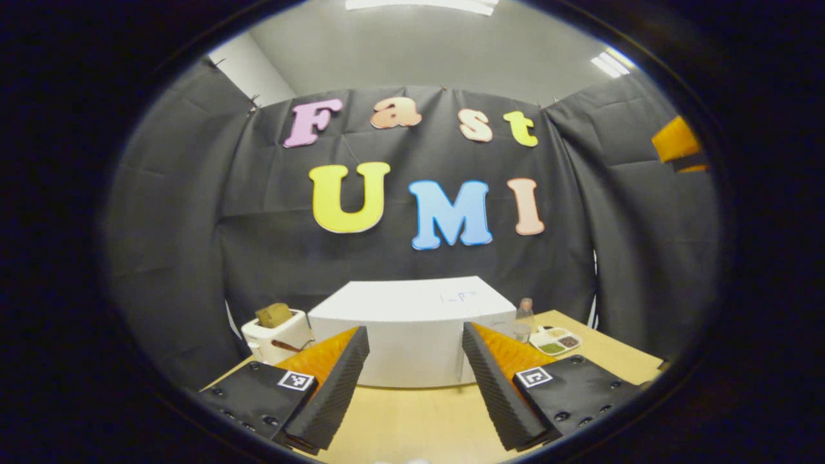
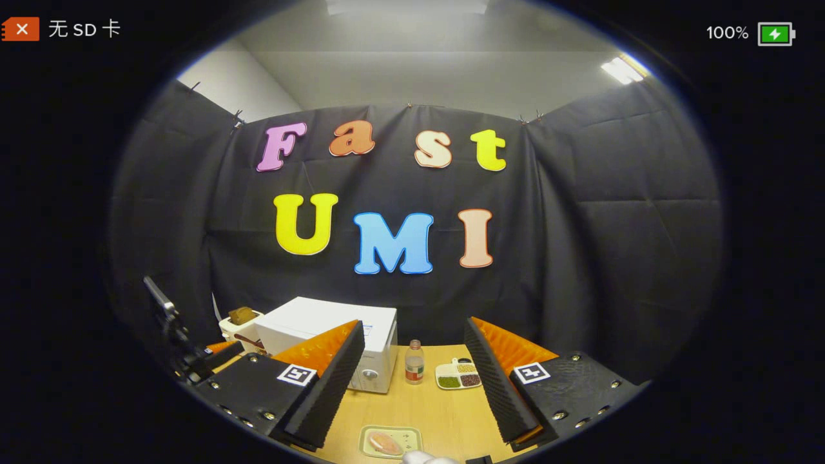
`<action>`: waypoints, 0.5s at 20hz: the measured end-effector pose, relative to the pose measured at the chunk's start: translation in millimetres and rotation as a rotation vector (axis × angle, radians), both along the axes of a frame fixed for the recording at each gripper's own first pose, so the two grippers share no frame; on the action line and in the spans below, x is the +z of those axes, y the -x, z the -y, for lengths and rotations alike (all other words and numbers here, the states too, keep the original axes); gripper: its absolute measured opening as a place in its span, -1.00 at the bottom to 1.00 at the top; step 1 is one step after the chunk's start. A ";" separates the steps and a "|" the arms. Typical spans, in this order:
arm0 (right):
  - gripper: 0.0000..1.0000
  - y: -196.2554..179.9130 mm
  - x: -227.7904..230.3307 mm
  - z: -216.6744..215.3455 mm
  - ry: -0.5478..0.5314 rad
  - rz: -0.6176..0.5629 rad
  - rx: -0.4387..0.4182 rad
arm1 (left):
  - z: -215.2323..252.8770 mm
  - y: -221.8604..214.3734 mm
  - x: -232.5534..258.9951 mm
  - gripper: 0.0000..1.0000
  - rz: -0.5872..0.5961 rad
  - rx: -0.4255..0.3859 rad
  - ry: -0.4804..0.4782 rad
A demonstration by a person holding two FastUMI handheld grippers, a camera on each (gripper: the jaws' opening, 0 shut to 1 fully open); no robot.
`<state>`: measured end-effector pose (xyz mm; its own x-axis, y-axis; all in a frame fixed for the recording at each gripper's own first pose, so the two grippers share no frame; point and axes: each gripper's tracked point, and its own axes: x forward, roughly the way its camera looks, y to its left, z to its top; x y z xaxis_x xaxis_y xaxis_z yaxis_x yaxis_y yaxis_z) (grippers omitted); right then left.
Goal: Open the microwave oven with the left hand, put the food in, and close the microwave oven.
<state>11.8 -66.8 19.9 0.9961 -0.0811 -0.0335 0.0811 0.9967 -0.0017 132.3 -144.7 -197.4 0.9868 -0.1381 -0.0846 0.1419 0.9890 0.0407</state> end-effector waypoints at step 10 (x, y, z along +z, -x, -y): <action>0.91 4.4 -27.3 43.5 0.100 -0.117 -0.097 | 91.3 -153.9 -140.0 0.95 -0.110 -0.035 0.015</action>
